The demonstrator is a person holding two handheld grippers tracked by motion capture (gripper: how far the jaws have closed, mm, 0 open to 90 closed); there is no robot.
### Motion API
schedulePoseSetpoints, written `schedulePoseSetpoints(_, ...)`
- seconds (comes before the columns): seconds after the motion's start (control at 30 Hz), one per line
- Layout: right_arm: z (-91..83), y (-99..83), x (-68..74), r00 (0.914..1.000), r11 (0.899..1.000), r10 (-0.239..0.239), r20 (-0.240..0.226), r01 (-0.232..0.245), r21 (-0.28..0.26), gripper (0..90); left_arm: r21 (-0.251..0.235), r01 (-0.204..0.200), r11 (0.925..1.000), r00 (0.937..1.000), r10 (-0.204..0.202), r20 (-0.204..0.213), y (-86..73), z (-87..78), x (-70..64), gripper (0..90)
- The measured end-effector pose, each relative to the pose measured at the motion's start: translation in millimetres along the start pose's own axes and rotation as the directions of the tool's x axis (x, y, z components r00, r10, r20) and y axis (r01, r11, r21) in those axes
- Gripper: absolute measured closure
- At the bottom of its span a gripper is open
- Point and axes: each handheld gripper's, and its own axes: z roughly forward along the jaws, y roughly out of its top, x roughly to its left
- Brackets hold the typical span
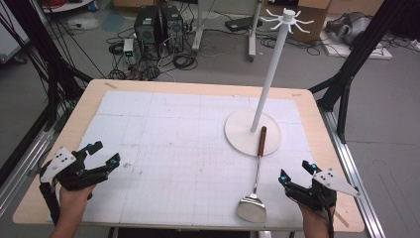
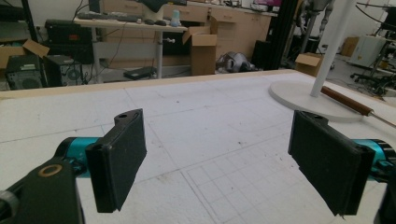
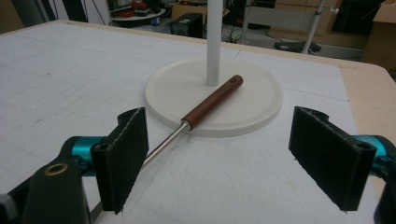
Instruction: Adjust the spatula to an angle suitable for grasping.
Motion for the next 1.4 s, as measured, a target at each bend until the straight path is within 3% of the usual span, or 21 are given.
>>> schedulePoseSetpoints(0.37,0.8,-1.4,-2.5,1.0000,1.000,0.004,-0.005,-0.004,-0.006,18.8,0.001,0.002,1.0000,1.0000,-0.002,-0.001,-1.5,0.4,0.1,19.5)
schedulePoseSetpoints(0.57,4.0,-1.5,-0.3,0.9997,1.000,0.007,-0.025,-0.007,0.014,18.9,-0.003,-0.008,1.0000,0.9999,0.008,0.012,-1.3,-0.9,-1.1,19.5)
schedulePoseSetpoints(0.63,8.1,-2.8,0.7,0.9989,0.999,0.029,-0.037,-0.027,0.039,19.4,-0.004,-0.009,1.0000,0.9998,0.009,0.015,-1.5,-1.4,-2.0,19.5)
schedulePoseSetpoints(0.97,14.7,-7.5,7.4,0.9954,0.998,-0.006,-0.096,0.012,0.057,40.1,0.003,-0.004,1.0000,0.9998,0.004,0.018,-2.7,-2.3,-1.0,19.6)
schedulePoseSetpoints(1.2,20.4,-12.4,9.7,0.9883,0.995,-0.003,-0.152,0.018,0.095,63.3,0.013,-0.006,0.9999,0.9998,0.005,0.019,-3.4,-1.5,-1.0,20.0)
schedulePoseSetpoints(1.3,21.3,-12.7,10.9,0.9862,0.994,-0.006,-0.165,0.024,0.107,68.6,0.013,-0.005,0.9999,0.9998,0.005,0.021,-3.7,-1.1,-0.9,20.1)
schedulePoseSetpoints(1.4,24.0,-13.2,13.7,0.9808,0.990,-0.027,-0.193,0.053,0.134,82.7,0.016,-0.004,0.9999,0.9998,0.003,0.020,-3.9,-1.2,-0.5,20.2)
